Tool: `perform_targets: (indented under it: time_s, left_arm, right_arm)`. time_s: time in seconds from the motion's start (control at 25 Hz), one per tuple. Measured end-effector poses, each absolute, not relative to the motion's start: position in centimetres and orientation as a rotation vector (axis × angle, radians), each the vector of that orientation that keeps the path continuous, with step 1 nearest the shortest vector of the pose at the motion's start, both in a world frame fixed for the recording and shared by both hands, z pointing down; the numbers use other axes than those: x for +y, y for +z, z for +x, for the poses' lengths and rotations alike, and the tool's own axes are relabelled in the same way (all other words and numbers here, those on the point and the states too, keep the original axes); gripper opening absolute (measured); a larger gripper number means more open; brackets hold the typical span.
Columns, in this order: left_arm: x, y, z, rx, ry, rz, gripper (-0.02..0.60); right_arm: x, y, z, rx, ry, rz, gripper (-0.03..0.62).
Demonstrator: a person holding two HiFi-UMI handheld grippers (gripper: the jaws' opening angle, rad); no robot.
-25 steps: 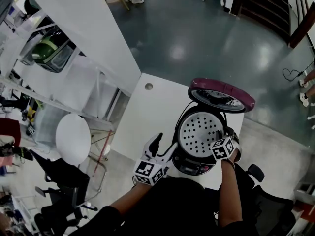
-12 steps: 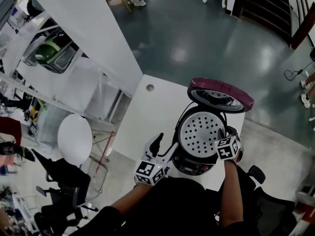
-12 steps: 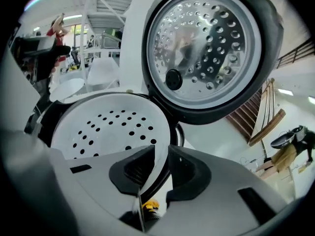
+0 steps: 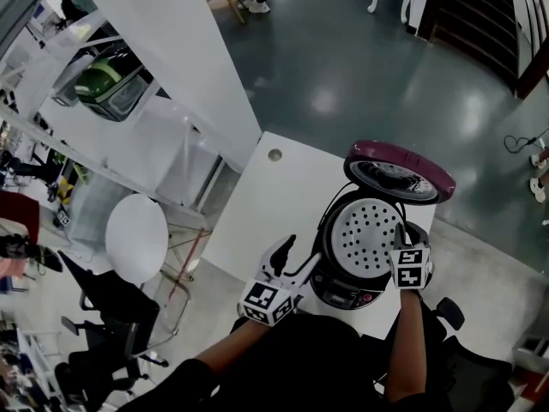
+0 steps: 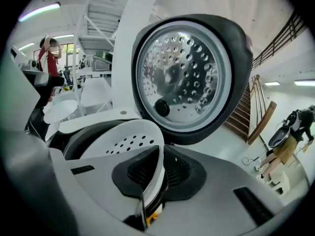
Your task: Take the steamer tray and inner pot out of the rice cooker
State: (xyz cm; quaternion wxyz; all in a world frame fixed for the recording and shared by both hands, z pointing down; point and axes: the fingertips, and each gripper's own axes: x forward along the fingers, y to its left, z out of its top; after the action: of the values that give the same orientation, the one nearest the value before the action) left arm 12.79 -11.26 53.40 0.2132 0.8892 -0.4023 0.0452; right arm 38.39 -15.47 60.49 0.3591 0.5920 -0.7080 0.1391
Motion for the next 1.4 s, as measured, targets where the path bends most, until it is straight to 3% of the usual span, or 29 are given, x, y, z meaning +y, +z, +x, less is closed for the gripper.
perform_targets:
  time_s: [0.88, 1.4]
  left_arm:
    - [-13.1, 52.0, 3.0, -0.964, 0.071, 2.498, 0.265]
    - [-16.0, 51.7, -8.4, -1.079, -0.016, 2.418, 0.265]
  right_arm:
    - [-16.7, 48.0, 28.8, -1.735, 0.047, 1.581, 0.017]
    - [-22.6, 52.0, 15.4, -1.853, 0.096, 1.429, 0.017]
